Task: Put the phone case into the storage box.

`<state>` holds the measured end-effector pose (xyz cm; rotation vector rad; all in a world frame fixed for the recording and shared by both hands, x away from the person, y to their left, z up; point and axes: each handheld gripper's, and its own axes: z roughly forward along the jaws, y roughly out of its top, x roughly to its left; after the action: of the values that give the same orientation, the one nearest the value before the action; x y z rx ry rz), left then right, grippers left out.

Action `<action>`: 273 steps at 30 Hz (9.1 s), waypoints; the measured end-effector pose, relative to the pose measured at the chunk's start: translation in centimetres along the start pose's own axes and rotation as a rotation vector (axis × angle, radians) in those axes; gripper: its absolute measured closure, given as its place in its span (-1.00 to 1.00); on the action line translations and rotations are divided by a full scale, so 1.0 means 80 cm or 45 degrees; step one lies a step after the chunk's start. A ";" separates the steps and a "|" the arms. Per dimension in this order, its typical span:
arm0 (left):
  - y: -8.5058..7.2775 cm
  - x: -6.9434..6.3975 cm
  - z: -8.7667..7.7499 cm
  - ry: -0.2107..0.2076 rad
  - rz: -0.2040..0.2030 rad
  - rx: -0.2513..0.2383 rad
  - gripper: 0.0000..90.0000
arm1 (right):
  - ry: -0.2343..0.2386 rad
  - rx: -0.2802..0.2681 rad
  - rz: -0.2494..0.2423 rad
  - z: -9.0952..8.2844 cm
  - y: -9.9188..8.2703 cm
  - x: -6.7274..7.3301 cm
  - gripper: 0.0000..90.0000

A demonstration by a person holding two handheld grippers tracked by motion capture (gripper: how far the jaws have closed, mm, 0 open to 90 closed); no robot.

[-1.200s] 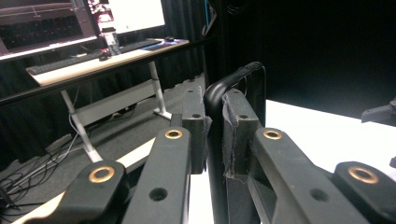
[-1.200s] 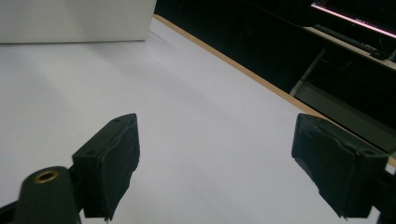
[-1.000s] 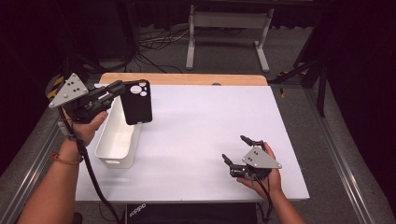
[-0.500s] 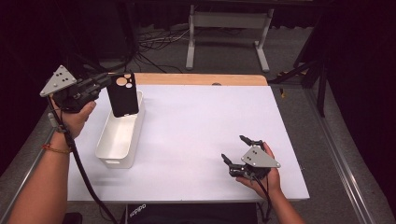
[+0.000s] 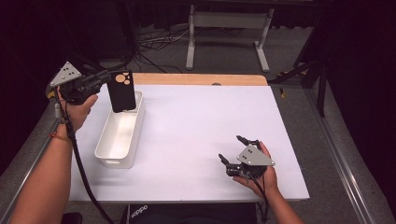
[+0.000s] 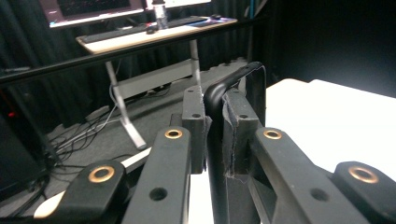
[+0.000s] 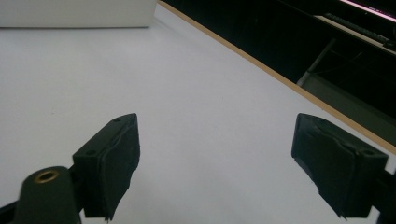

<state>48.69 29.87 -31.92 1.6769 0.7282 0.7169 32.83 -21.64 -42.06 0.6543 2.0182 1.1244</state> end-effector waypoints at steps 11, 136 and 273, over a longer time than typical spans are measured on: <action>-0.032 0.022 0.033 -0.043 -0.041 0.019 0.81 | 0.009 0.025 0.011 -0.002 -0.005 0.004 -0.62; -0.064 -0.054 -0.007 0.055 0.031 0.075 -0.73 | 0.021 -0.065 0.084 -0.020 0.000 -0.015 -0.58; -0.128 -0.257 -0.059 -0.409 0.222 0.086 -0.93 | 0.101 -0.085 -0.037 -0.035 0.006 0.021 -0.74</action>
<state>31.17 18.74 -42.80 1.8783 0.3867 0.5289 29.63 -21.57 -41.25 0.5526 2.0405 1.2121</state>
